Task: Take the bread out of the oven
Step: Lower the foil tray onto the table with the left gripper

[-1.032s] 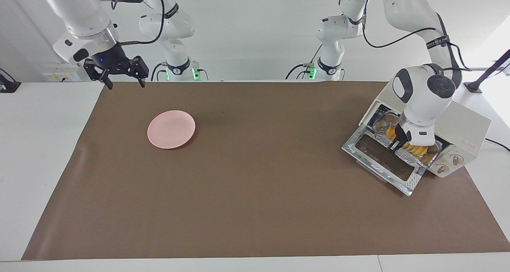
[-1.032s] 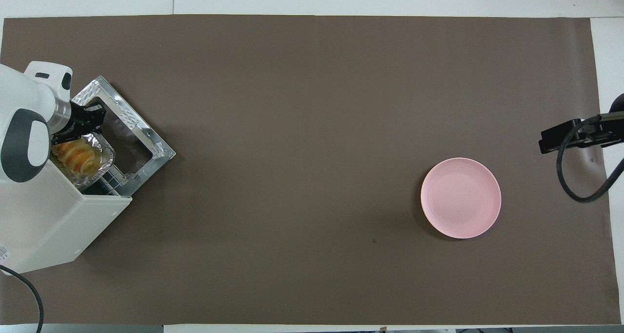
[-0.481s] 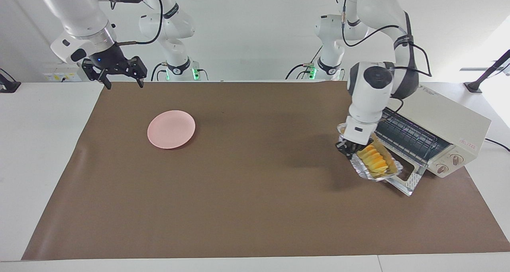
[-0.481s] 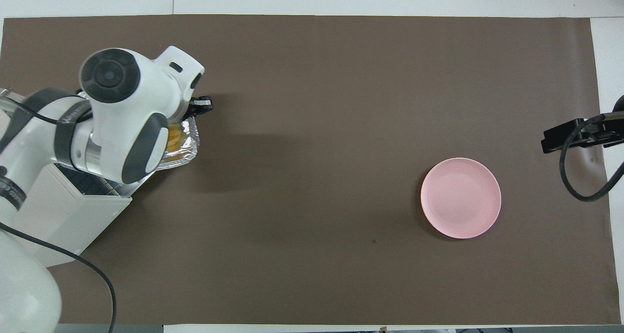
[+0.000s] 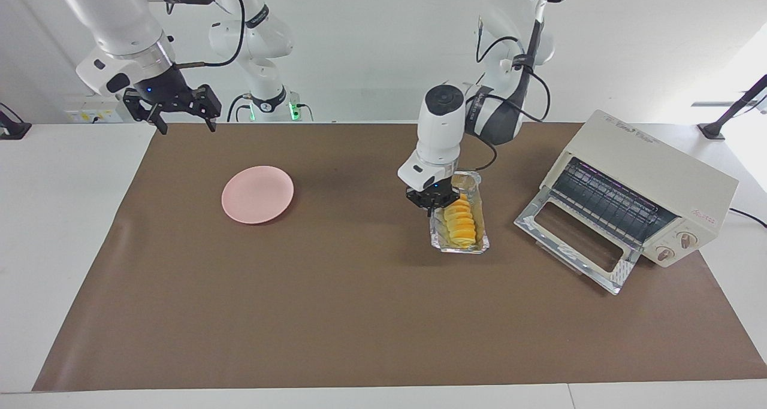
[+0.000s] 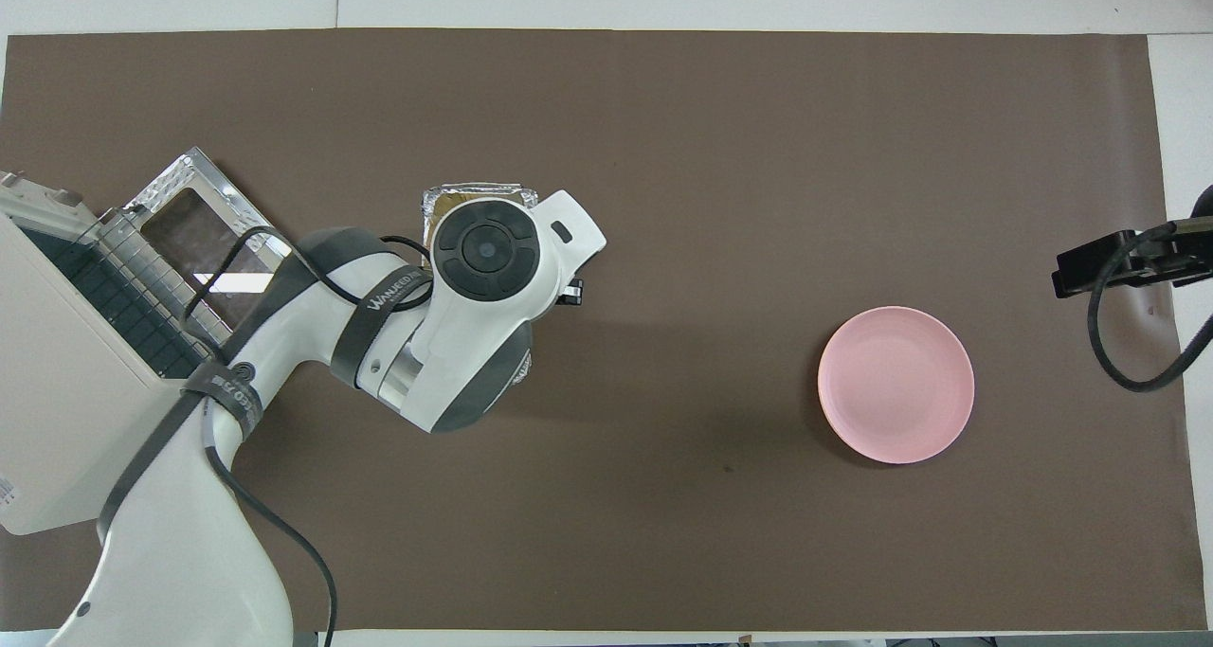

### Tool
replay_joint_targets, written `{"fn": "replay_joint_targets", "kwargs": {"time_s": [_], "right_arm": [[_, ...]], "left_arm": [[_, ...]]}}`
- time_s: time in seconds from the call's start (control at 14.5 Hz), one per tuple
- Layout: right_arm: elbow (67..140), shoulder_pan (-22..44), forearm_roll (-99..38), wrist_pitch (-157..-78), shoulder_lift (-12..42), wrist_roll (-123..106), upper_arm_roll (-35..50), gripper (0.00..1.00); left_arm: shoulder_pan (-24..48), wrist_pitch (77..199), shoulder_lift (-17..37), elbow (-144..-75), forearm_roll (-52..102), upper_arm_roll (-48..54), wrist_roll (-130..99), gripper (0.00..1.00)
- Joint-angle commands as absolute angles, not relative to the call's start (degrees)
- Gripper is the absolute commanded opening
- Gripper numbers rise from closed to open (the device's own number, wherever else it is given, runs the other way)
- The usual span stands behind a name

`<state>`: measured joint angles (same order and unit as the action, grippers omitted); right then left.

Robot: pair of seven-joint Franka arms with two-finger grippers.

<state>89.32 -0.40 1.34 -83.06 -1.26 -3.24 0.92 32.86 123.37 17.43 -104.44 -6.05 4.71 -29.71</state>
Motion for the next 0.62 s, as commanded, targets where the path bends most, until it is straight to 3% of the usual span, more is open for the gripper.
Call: {"fn": "replay_joint_targets", "kwargs": {"time_s": [0.0, 0.28, 0.34, 0.48, 0.55], "right_arm": [[90.7, -1.4, 1.1, -83.0, -2.5, -4.0, 1.5, 1.00], [90.7, -1.4, 1.1, -83.1, -2.5, -4.0, 1.5, 1.00], [90.7, -1.3, 1.1, -83.1, -2.5, -4.0, 1.5, 1.00], [90.8, -0.9, 1.1, -83.3, -2.5, -3.9, 1.5, 1.00], [90.9, -0.6, 1.1, -83.4, -2.5, -3.8, 1.5, 1.00]], "left_arm": [[35.2, 126.0, 20.9, -103.5, -5.1, 3.6, -32.2, 0.00], [35.5, 126.2, 22.1, -104.1, -5.1, 3.7, -32.4, 0.00], [35.5, 126.2, 22.1, -104.1, -5.0, 3.7, -32.6, 0.05], [35.5, 126.1, 22.1, -104.1, -4.7, 3.7, -32.9, 0.77], [35.5, 125.5, 22.1, -103.6, -4.7, 3.6, -33.1, 1.00]]}}
